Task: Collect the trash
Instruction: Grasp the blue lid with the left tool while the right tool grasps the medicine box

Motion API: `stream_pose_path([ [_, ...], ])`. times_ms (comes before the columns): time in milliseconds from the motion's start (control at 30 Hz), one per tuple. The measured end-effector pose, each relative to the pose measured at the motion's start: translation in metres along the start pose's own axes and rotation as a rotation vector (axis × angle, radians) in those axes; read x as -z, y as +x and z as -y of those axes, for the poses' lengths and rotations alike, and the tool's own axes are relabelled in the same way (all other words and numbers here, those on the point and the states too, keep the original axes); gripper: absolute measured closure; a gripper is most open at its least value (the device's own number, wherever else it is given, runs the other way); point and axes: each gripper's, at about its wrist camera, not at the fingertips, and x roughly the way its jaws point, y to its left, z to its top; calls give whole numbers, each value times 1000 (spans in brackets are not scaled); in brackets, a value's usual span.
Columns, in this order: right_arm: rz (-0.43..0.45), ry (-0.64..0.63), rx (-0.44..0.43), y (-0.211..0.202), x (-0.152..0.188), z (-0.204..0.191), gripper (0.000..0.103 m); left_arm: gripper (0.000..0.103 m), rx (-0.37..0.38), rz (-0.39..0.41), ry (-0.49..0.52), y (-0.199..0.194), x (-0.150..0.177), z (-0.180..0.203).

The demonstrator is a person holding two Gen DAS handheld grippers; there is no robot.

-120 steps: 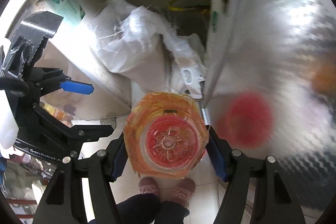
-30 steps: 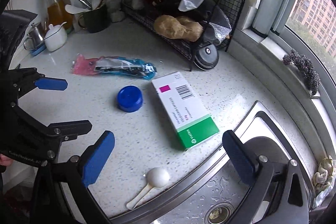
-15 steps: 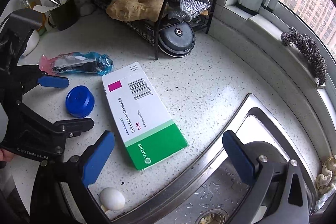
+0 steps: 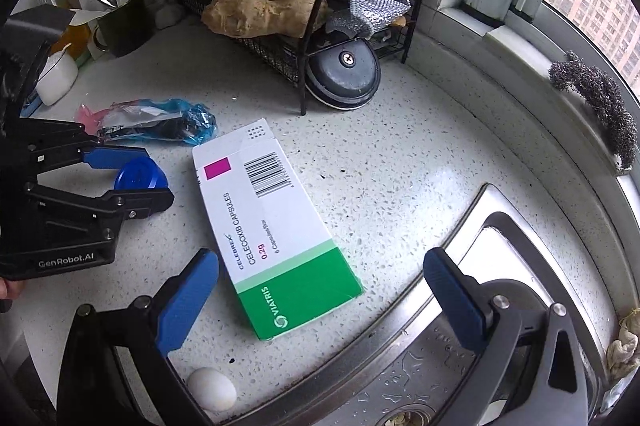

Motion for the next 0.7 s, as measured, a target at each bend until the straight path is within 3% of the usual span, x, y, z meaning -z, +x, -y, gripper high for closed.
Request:
stream_pose_path([
  [267, -5, -56, -91, 15, -10, -18, 1, 60, -22, 6, -57, -19, 14, -23],
  [467, -13, -114, -107, 32, -18, -29, 1, 60, -45, 4, -92, -19, 27, -35],
  [533, -18, -127, -122, 33, -17, -32, 13, 61, -46, 3, -101, -16, 31, -32],
  [600, -32, -137, -127, 37, -19, -34, 35, 61, -53, -2, -108, -15, 37, -30],
  [700, -20, -149, -129, 35, -17, -38, 44, 61, -49, -2, -124, -19, 45, -31],
])
